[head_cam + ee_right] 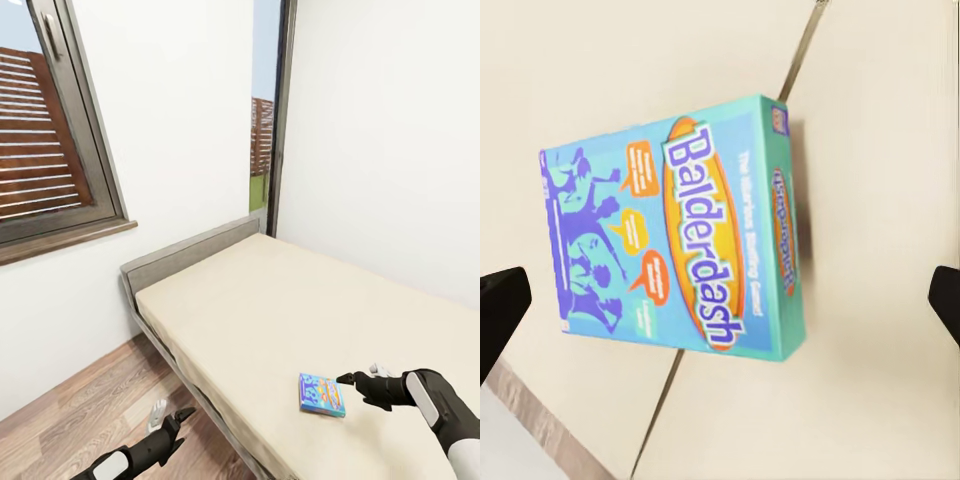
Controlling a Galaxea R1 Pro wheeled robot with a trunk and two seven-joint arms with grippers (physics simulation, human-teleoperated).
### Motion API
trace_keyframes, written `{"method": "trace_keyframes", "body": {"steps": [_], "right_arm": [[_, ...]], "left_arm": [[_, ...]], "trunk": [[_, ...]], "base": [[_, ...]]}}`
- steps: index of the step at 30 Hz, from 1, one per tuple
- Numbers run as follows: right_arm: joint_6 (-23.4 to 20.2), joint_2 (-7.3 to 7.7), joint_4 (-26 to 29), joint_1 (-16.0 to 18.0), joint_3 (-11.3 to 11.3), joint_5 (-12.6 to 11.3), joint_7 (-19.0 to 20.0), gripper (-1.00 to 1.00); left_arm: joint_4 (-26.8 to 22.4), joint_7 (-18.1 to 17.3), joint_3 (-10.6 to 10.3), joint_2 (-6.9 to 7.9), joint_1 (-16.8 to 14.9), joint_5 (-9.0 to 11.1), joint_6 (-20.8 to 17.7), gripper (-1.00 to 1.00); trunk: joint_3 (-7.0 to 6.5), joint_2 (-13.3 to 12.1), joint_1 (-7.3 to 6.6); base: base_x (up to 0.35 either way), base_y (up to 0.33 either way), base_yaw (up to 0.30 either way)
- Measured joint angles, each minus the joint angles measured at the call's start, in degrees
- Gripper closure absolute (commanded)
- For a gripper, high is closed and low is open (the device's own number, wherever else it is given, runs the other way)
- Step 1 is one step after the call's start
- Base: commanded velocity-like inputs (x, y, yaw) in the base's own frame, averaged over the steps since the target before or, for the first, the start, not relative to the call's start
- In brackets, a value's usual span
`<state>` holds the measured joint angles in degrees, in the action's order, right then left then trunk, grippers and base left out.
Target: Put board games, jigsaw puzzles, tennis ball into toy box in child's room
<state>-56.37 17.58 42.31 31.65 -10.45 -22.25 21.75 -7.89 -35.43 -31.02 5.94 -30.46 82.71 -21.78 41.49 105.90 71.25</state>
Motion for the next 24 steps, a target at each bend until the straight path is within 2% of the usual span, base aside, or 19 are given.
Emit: {"method": "trace_keyframes", "body": {"steps": [6, 13, 24], "right_arm": [[0.05, 0.12, -1.13, 1.14, 0.01, 0.00, -0.20, -1.00], [0.07, 0.25, -1.59, 1.74, 0.01, -0.03, -0.25, -1.00], [0.08, 0.28, -1.67, 1.88, 0.01, -0.07, -0.16, -1.00]], "left_arm": [[1.63, -0.56, 0.01, 0.47, 0.00, 0.00, 0.03, -1.00], [2.87, -3.97, 0.01, 0.73, 0.00, 0.00, 0.06, -1.00], [3.17, -5.04, -0.05, 0.79, 0.00, -0.07, 0.04, -1.00]], "trunk": [[1.08, 2.41, 1.32], [2.33, 5.22, 2.86], [4.31, 9.63, 5.27]], "base": [[0.000, 0.000, 0.000], [0.000, 0.000, 0.000], [0.000, 0.000, 0.000]]}}
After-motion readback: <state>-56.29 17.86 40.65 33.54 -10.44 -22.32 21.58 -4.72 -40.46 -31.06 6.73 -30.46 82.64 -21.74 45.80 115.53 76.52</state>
